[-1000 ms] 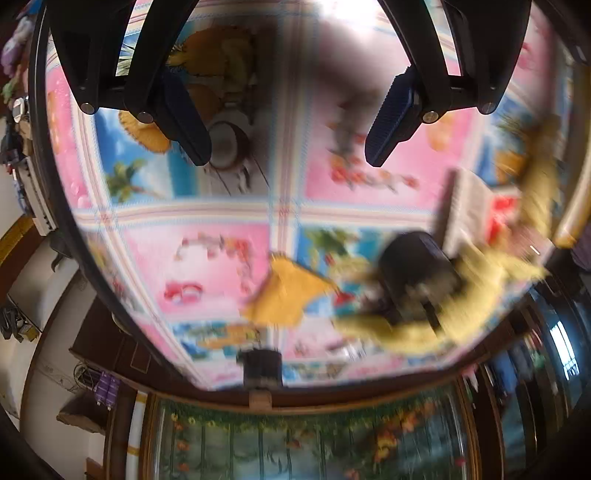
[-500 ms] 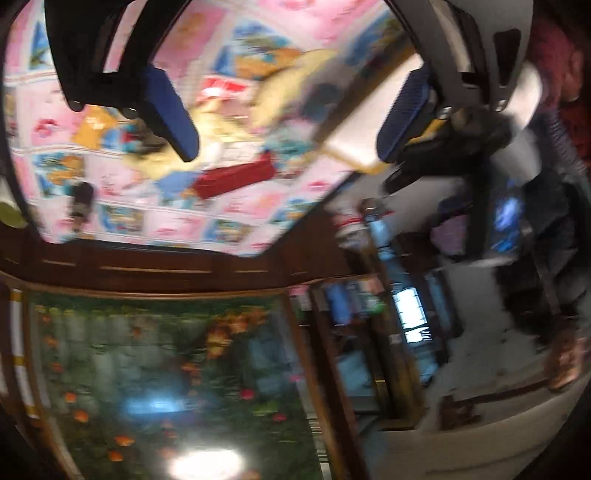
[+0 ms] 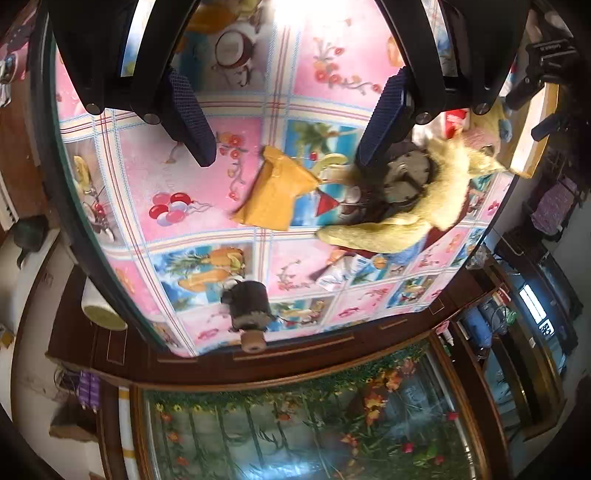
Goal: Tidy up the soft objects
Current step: 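Move the left tool toward the yellow towel while the right tool approaches the yellow pouch, then grasp the twisted yellow towel with the left tool while the right tool grasps the yellow pouch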
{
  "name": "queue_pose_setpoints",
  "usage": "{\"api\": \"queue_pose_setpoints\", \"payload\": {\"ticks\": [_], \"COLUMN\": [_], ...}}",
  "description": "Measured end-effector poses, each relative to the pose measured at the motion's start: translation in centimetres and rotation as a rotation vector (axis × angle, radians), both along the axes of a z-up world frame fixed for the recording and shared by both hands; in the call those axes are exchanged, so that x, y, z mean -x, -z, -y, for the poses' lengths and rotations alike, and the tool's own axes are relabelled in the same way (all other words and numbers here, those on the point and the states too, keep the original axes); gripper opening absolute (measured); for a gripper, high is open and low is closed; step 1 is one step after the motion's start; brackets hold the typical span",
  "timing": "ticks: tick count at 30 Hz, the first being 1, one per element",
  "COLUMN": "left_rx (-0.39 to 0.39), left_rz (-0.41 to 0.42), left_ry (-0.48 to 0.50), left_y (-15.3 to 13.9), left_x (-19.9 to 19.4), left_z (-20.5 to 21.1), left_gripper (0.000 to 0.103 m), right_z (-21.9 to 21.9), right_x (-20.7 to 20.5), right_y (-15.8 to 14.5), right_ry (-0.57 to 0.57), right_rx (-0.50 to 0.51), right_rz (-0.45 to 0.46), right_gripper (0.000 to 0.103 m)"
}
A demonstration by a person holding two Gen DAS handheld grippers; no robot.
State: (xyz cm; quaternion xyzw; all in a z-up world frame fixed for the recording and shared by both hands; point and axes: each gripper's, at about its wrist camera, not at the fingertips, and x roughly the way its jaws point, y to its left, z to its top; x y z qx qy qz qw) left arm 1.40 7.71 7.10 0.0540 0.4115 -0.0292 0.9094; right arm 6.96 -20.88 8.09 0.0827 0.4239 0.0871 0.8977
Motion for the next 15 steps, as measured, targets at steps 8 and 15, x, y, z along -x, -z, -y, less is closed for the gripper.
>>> {"api": "queue_pose_setpoints", "payload": {"ticks": [8,15], "left_rx": [-0.002,0.115], "left_rz": [-0.093,-0.103], "left_ry": [0.029,0.017], "left_y": [3.4,3.7], "left_x": [-2.4,-2.4], "left_z": [-0.5,-2.1], "left_gripper": [0.082,0.069], "right_z": [0.9,-2.1], "right_x": [-3.5,-6.4], "right_y": [2.9,4.5], "right_ry": [0.044,0.042], "right_rx": [0.009,0.029], "right_rz": [-0.08,-0.119], "right_gripper": [0.082,0.082]}}
